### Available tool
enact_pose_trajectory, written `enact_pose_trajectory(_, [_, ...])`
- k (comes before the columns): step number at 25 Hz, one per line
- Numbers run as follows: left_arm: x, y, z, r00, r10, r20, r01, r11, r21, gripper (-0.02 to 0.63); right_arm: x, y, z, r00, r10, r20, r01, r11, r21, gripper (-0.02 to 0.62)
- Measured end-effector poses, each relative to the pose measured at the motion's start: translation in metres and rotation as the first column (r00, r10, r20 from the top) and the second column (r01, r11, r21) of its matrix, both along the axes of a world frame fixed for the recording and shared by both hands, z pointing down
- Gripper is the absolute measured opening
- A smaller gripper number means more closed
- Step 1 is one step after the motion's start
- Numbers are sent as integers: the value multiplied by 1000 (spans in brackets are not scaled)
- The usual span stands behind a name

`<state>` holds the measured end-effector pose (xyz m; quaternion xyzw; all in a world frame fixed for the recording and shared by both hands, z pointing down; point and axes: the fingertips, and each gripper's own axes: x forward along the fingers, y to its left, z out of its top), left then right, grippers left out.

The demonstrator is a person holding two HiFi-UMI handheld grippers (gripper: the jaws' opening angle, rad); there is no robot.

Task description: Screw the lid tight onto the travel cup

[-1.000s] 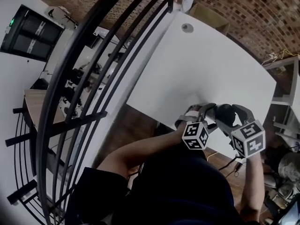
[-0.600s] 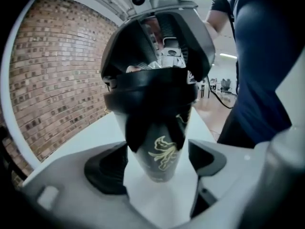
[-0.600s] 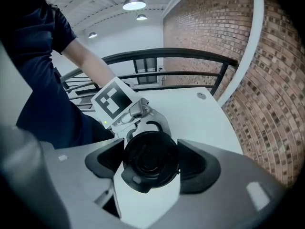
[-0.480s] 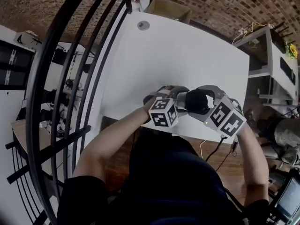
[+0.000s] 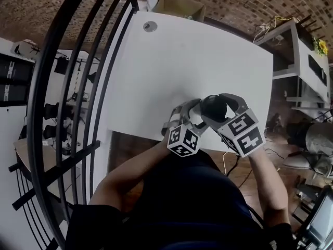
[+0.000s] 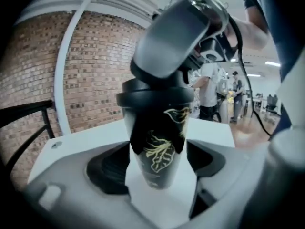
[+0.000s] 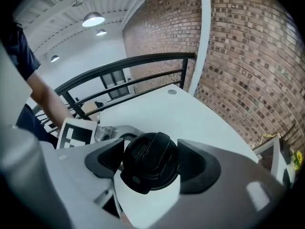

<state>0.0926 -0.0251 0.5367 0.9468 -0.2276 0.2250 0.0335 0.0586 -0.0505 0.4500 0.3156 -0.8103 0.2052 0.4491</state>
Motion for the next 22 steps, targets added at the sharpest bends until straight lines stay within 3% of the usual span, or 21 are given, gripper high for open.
enact_pose_trajectory(2, [-2, 1, -1, 989, 144, 19, -144, 989, 10, 383, -6, 1, -2, 993, -116, -1, 116, 993, 11, 353])
enact_pose_trajectory(6, [0, -3, -5, 909, 404, 105, -409, 911, 39, 397, -13, 7, -4, 926, -377, 0, 377, 926, 33, 353])
enact_pose_trajectory(8, [4, -4, -6, 882, 456, 116, -462, 887, 24, 407, -15, 11, -4, 890, -455, 1, 455, 890, 40, 353])
enact_pose_trajectory(10, [5, -4, -6, 887, 449, 107, -454, 891, 16, 397, -18, 13, -3, 880, -476, 1, 475, 879, 43, 353])
enact_pose_trajectory(12, [4, -6, -6, 920, 385, 80, -388, 921, 24, 396, -18, 9, -3, 914, -406, 18, 405, 913, 40, 353])
enact_pose_trajectory(15, [4, -9, -6, 975, 221, 34, -222, 975, 29, 394, -9, -1, 0, 990, -129, 63, 127, 991, 30, 353])
enact_pose_trajectory(17, [5, -12, -7, 994, 104, 26, -104, 994, 34, 393, -2, -6, 1, 995, 75, 69, -78, 996, 45, 353])
enact_pose_trajectory(19, [5, -15, -7, 1000, 13, 22, -14, 999, 38, 393, 2, -9, 0, 975, 206, 83, -212, 975, 69, 353])
enact_pose_trajectory(22, [5, -16, -6, 1000, -18, 15, 17, 999, 37, 394, 3, -10, 0, 975, 202, 90, -207, 977, 52, 353])
